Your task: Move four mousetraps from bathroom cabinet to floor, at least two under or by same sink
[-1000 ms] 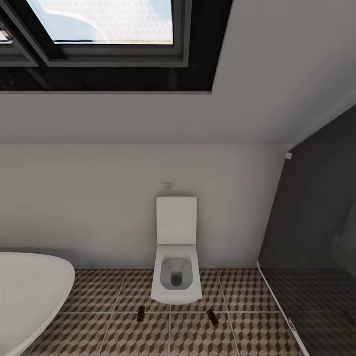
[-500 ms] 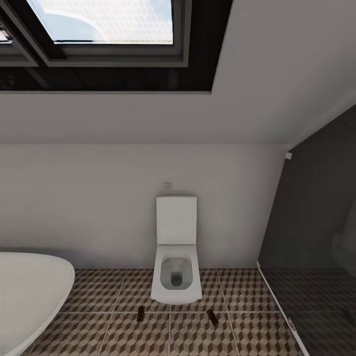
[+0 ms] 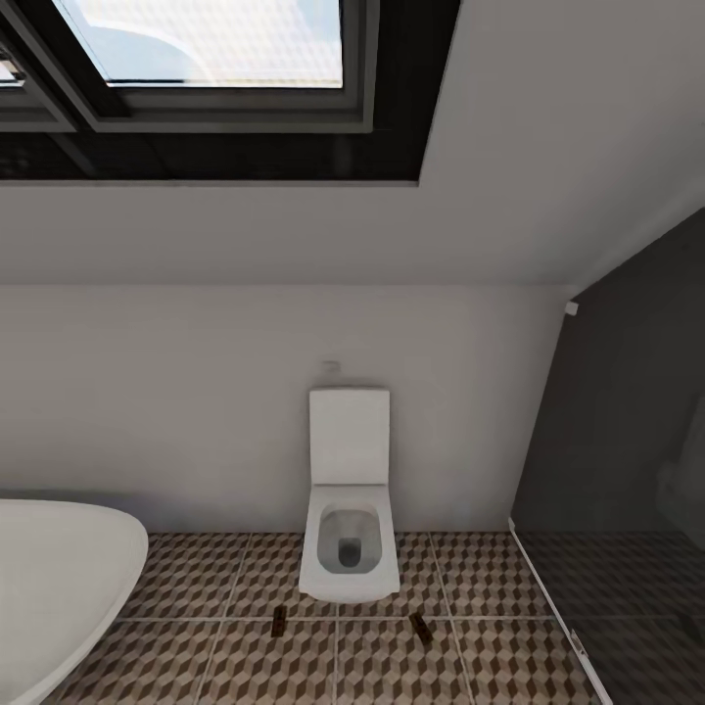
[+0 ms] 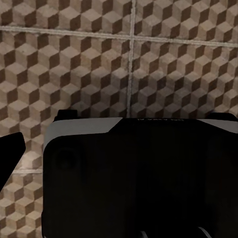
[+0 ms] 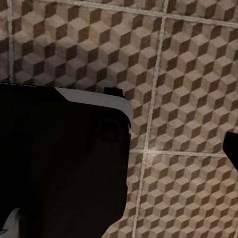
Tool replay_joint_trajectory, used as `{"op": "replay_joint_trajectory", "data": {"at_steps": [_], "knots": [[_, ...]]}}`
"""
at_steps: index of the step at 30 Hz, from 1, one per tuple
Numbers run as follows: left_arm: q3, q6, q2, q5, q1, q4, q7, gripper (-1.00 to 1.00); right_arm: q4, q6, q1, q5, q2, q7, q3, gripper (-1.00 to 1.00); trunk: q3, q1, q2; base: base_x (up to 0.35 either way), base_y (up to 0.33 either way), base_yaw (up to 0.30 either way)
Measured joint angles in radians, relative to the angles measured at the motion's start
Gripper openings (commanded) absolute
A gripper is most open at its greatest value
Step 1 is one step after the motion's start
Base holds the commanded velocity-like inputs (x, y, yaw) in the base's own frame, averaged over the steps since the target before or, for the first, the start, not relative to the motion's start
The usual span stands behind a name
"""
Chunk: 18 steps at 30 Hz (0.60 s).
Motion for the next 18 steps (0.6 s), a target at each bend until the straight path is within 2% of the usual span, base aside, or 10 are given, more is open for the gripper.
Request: {"op": "replay_joint_trajectory", "data": {"at_steps": [18], "knots": [[0.000, -0.001, 0.000, 0.000, 0.001, 0.000, 0.000, 1.00, 0.000, 0.000, 0.000, -0.002, 0.000, 0.000, -0.001, 1.00, 0.000, 0.000, 0.000, 0.000, 0.000, 0.000]]}}
